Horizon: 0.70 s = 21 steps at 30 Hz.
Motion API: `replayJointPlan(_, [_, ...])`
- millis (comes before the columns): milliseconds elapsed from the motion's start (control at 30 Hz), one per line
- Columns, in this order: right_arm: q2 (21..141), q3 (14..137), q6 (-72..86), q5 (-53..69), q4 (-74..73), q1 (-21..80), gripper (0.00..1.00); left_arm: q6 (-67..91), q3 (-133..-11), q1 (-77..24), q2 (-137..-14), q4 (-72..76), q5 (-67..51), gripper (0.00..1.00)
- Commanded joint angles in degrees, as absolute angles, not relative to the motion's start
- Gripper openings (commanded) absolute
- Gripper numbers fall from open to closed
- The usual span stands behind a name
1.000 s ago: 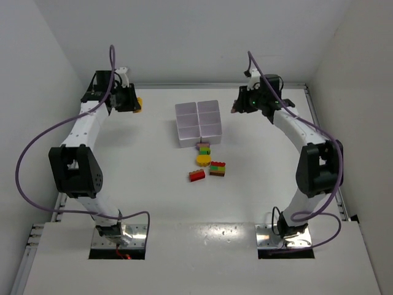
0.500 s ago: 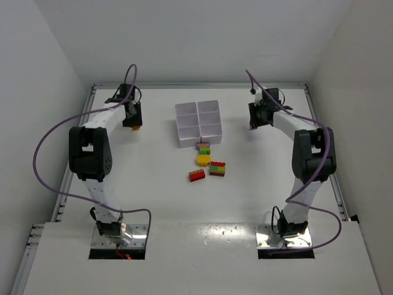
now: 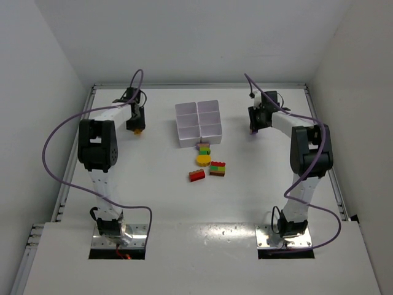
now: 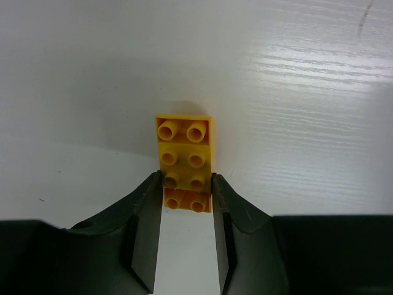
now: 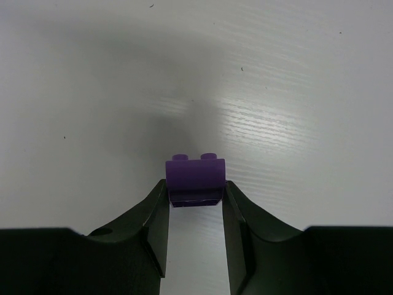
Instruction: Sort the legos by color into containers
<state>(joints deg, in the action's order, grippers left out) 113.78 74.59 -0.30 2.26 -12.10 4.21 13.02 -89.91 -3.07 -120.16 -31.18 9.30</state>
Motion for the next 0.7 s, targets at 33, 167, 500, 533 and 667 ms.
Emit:
replayJointPlan(33, [112.5, 72.5, -0.9, 3.5, -12.1, 4.0, 0.06, 13.9, -87.0, -4.6, -116.6, -30.5, 10.4, 0.08])
replayJointPlan(167, [109.8, 70.1, -0.9, 3.5, -12.1, 4.0, 0.08, 14.4, -83.9, -4.6, -113.7, -30.5, 9.8, 0.18])
replayJointPlan(500, [105.8, 65.1, -0.9, 4.6, -11.6, 4.6, 0.65, 14.9, -78.7, -6.1, -110.6, -28.2, 8.6, 0.76])
replayJointPlan(533, [105.3, 65.1, -0.9, 4.6, -11.6, 4.6, 0.69, 14.9, -79.3, -6.2, -110.6, -28.2, 8.1, 0.79])
replayJointPlan(667, [103.8, 65.7, -0.4, 5.4, -11.6, 4.6, 0.85, 14.3, -77.7, -6.2, -107.4, -27.6, 5.5, 0.82])
